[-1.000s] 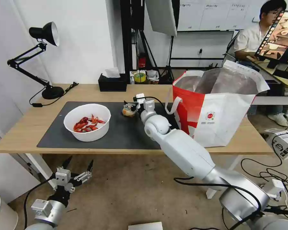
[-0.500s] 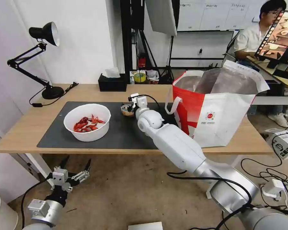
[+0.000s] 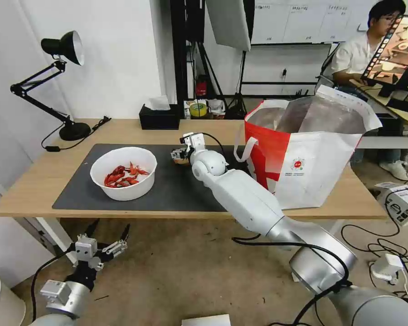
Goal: Pick up the trash from the table and place it into the takeout bag.
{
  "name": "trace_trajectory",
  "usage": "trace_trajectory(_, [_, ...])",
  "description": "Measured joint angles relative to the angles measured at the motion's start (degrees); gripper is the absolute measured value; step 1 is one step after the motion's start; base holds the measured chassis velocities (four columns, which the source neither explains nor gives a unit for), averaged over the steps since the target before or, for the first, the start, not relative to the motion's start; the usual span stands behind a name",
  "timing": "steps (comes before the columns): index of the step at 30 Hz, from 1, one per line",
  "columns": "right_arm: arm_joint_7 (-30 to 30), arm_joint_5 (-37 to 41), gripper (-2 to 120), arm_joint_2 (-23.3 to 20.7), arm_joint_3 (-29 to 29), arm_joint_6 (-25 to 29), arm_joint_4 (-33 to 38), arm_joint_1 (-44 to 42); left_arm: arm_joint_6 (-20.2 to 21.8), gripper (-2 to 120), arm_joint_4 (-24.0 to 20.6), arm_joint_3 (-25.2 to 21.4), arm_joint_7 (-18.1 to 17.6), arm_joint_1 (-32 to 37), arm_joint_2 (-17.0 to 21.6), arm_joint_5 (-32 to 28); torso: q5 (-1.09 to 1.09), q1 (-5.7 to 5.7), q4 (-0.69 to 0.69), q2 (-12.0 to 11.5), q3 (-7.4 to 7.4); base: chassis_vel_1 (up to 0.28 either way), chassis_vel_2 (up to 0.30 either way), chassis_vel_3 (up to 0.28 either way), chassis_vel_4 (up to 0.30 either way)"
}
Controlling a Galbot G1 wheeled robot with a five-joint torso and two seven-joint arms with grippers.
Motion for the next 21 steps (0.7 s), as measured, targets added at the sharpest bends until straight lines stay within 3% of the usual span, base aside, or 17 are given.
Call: trace_trajectory(21, [-3.23,-1.14,100,0.15,0.1,-0.83,-3.49,0.7,0.54,100,0.88,1.47,0.03,-1.85,1.64,-1.14,0.0,0.0,-0.01,0.0,0.0,0.0,0.0,0.0,0.0])
